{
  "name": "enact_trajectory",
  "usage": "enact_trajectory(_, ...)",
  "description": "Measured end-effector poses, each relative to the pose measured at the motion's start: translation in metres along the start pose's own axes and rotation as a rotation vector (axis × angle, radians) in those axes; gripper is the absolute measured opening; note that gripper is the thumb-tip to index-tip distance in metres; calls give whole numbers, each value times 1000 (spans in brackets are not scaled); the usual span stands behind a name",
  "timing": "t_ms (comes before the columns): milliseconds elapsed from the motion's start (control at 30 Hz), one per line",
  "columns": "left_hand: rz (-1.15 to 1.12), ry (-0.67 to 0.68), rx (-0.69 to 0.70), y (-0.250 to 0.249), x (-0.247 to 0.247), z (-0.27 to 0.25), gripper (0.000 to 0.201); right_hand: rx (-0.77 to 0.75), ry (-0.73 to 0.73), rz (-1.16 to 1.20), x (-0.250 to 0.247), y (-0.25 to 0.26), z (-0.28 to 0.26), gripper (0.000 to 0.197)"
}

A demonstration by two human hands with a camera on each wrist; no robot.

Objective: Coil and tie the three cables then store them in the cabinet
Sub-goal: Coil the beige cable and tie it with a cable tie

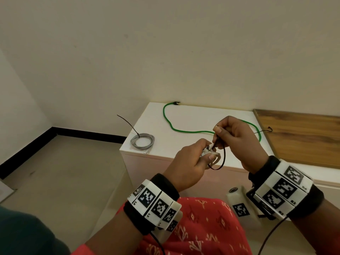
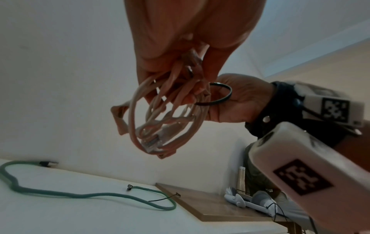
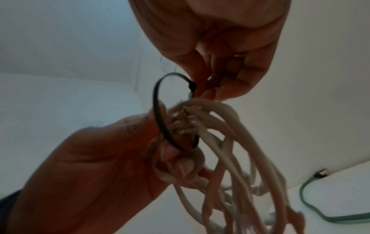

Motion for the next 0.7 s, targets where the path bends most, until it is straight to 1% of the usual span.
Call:
enact_trajectory(100,46,26,27,-3,3,-1,38,-7,-32,-56,-2,-2,1,21)
enact_trajectory(200,80,100,56,-5,15,-11,36,12,-171,-18,-19,-7,8,25)
enact_trajectory(267,-9,112,6,-3,19,-17,31,29,-227,25,-32,-7,12,27)
enact_trajectory(367,-186,45,-93,4,14,-13,16,-9,-258,133,-41,0,11,24)
enact_trajectory(433,-265,5,-139,8,9,-9,8,-18,-193,196,-36,8,11,18)
enact_trajectory(467,-285,-12,-151,10,8,-7,7,15,-127,226,-30,9,10,13)
enact_trajectory(500,-300,-30,-161,12,7,-6,8,70,-48,251,-24,8,9,13)
enact_trajectory(567,-325,-61,-177,14,6,-4,11,170,106,269,-10,1,5,21)
enact_trajectory(600,-347,-76,-182,14,5,-3,12,187,168,272,-2,-1,2,22)
enact_trajectory(633,-368,-90,-188,16,4,-2,11,186,208,278,4,-1,-1,20)
enact_trajectory(700,-393,-112,-199,19,0,-3,11,157,215,268,14,0,-5,16)
Point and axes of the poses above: each hand's wrist, its own z-axis towards the middle knuckle, its own x-axis out of the palm, y = z × x, the point moved 5 cm from there along z, towards the middle knuckle, and after that the axes turned 7 degrees about -z, right-handed, at the moved point
